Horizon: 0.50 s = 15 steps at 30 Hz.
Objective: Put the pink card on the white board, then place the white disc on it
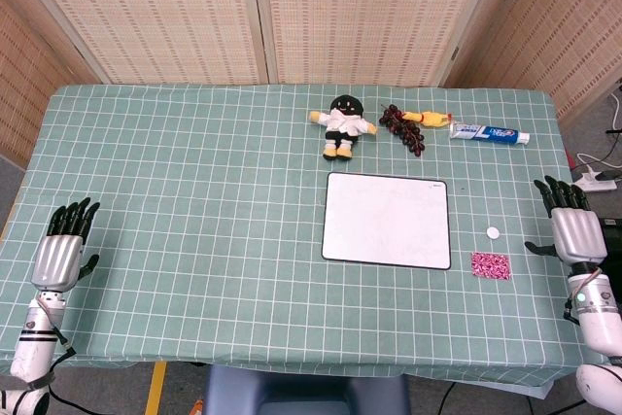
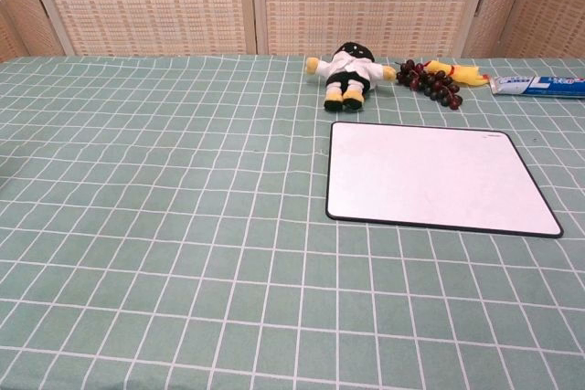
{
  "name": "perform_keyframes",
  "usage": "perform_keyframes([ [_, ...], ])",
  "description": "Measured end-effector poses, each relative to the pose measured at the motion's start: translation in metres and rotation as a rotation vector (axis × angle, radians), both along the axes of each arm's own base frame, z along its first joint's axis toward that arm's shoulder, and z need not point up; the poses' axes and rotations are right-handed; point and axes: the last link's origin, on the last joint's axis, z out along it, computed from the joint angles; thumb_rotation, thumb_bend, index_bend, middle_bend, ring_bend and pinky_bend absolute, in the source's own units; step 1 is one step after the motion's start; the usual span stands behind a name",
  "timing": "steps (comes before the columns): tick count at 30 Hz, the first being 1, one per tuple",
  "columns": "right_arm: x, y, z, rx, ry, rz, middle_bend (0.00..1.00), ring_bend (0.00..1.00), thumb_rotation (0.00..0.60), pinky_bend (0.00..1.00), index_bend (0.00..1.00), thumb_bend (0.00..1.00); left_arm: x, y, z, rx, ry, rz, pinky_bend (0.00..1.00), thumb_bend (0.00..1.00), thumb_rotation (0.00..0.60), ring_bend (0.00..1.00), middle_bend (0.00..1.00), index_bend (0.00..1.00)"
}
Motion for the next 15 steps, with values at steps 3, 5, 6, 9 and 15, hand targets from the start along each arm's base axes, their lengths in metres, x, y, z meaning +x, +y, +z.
perform_keyframes([
  [3, 0.001, 0.001, -0.004, 0.011, 0.009, 0.008, 0.00, 0.00, 0.600, 0.00, 0.07, 0.00, 0.000, -0.001, 0.001, 0.000, -0.011, -0.002, 0.00, 0.22, 0.600, 0.00, 0.00, 0.00],
  [5, 0.001, 0.001, -0.006, 0.019, 0.014, 0.005, 0.00, 0.00, 0.600, 0.00, 0.07, 0.00, 0.000, -0.001, 0.002, 0.001, -0.021, -0.005, 0.00, 0.22, 0.600, 0.00, 0.00, 0.00],
  [6, 0.002, 0.001, -0.007, 0.025, 0.014, 0.006, 0.00, 0.00, 0.600, 0.00, 0.07, 0.00, 0.001, -0.001, 0.002, 0.001, -0.025, -0.007, 0.00, 0.22, 0.600, 0.00, 0.00, 0.00],
  [9, 0.005, 0.003, -0.011, 0.040, 0.007, 0.021, 0.00, 0.00, 0.600, 0.00, 0.08, 0.00, 0.002, -0.002, 0.002, -0.003, -0.047, -0.014, 0.00, 0.22, 0.600, 0.00, 0.00, 0.00],
  [15, 0.010, 0.012, -0.027, 0.135, 0.010, 0.023, 0.00, 0.00, 0.600, 0.00, 0.17, 0.00, 0.004, 0.000, 0.000, -0.027, -0.064, -0.032, 0.00, 0.22, 0.600, 0.00, 0.00, 0.00],
])
